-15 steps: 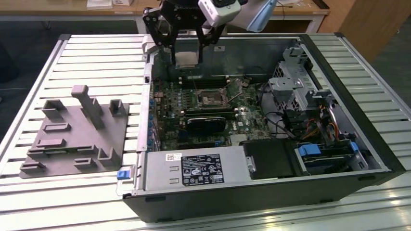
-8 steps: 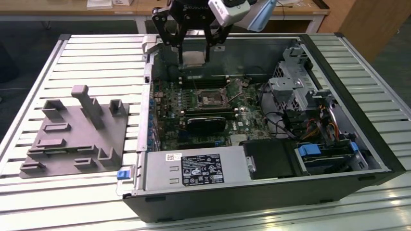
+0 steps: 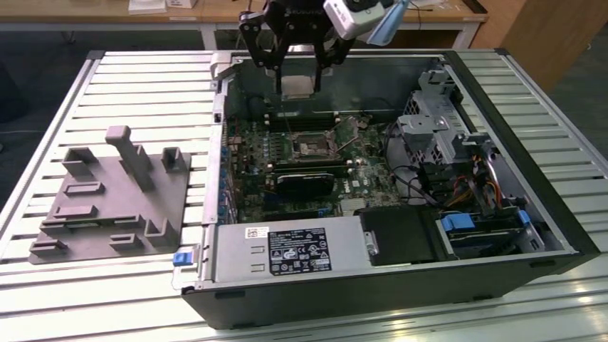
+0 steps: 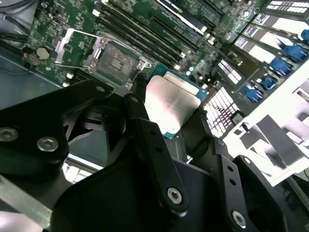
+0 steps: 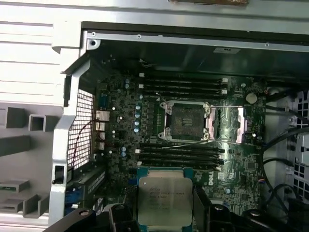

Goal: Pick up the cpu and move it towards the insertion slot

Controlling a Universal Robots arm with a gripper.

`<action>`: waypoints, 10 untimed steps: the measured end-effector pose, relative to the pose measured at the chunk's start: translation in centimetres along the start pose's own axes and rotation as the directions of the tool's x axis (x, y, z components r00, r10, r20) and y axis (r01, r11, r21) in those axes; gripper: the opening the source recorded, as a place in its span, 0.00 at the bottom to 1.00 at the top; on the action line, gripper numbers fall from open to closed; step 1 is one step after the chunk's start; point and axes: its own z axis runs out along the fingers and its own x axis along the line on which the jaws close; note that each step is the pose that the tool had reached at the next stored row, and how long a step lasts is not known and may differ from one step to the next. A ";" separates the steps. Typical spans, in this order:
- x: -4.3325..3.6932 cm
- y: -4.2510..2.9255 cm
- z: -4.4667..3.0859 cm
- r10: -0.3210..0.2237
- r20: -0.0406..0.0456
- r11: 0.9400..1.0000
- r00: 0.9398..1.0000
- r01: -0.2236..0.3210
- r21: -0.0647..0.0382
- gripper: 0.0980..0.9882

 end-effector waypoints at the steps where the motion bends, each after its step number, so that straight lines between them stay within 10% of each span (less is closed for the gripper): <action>1: -0.17 0.04 0.02 0.000 0.000 1.000 1.000 0.000 0.000 0.50; 10: -1.57 0.58 0.20 0.000 0.000 1.000 1.000 0.000 -0.001 0.50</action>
